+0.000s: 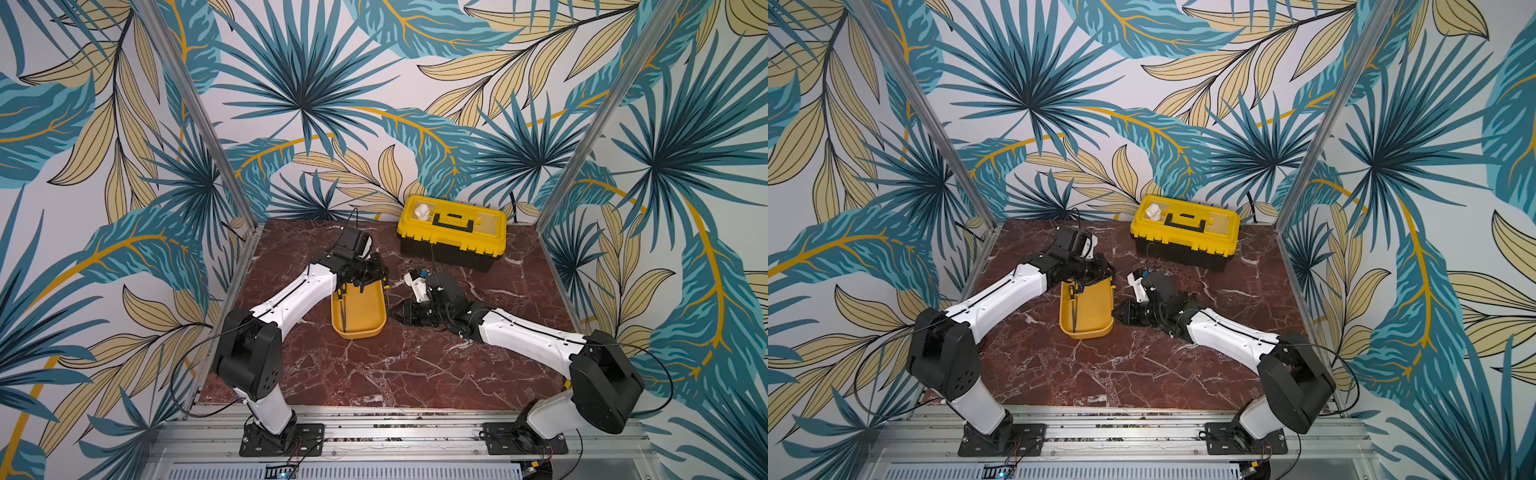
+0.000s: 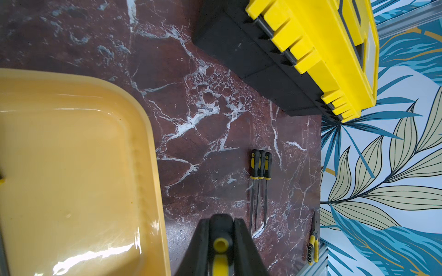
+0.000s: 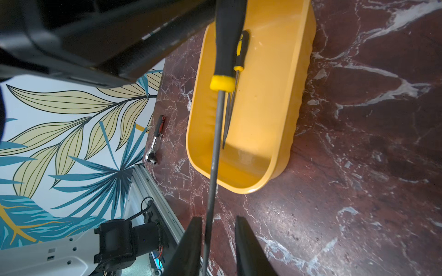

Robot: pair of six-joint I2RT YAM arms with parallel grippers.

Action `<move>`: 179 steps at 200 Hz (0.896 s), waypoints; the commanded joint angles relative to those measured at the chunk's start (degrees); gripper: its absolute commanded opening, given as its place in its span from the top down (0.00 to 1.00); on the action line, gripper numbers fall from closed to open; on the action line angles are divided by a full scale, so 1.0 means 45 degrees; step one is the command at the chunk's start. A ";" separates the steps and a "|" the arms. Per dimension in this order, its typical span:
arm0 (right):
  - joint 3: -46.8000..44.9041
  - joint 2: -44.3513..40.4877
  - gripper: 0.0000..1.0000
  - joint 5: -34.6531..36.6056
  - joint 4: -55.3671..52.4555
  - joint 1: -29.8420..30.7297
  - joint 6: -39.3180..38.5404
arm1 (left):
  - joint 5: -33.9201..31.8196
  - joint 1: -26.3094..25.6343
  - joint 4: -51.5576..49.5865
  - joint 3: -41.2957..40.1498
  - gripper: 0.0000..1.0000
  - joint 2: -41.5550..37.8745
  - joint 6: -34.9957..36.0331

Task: Take the file tool out of the storage box
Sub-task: Pick up the file tool from the storage box.

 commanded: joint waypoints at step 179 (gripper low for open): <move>0.0779 0.0656 0.88 -0.0275 0.0081 0.0156 -0.0118 | 0.0268 -0.0072 0.0043 0.0246 0.88 -0.0176 0.0012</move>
